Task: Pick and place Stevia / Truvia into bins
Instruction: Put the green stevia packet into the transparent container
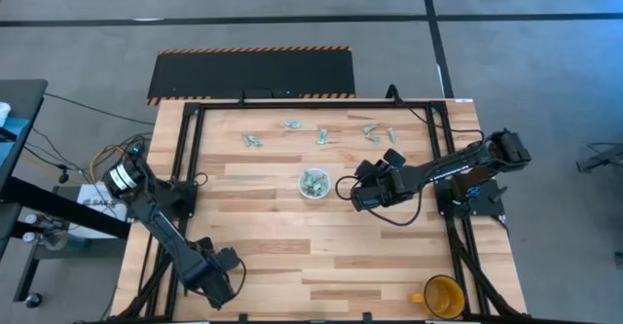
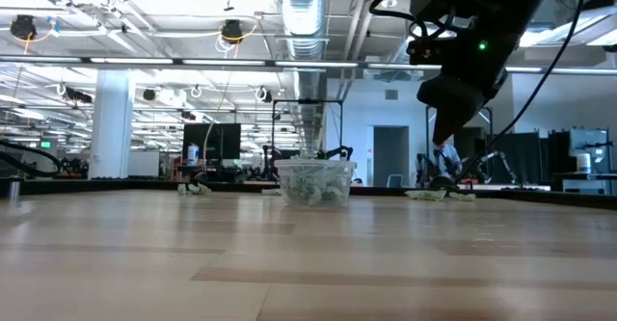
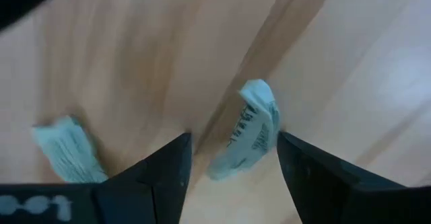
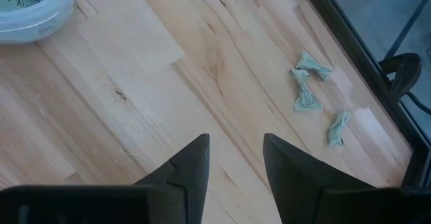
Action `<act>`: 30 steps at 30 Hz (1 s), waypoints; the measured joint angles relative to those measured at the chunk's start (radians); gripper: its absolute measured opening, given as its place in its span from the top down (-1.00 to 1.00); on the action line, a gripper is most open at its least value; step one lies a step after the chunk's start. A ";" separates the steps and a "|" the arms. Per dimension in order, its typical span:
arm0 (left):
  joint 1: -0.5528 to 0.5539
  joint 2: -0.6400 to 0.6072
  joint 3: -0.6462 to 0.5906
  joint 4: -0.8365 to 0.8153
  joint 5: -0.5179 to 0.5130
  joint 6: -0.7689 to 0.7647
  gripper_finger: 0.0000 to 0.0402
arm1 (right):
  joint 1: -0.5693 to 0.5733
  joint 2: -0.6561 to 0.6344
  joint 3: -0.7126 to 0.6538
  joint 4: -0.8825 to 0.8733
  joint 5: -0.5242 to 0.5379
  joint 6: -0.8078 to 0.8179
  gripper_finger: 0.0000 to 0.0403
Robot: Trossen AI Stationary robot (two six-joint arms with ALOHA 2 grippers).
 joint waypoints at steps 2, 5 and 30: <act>0.008 0.011 0.001 -0.001 0.013 0.010 -0.05 | 0.000 0.000 0.000 0.001 0.000 0.000 0.33; 0.014 0.013 0.001 0.000 -0.005 0.035 -0.05 | 0.000 0.000 0.000 0.004 -0.001 0.000 0.33; 0.057 -0.018 0.057 -0.035 -0.172 0.153 0.98 | 0.000 0.000 0.000 0.008 0.002 -0.001 0.33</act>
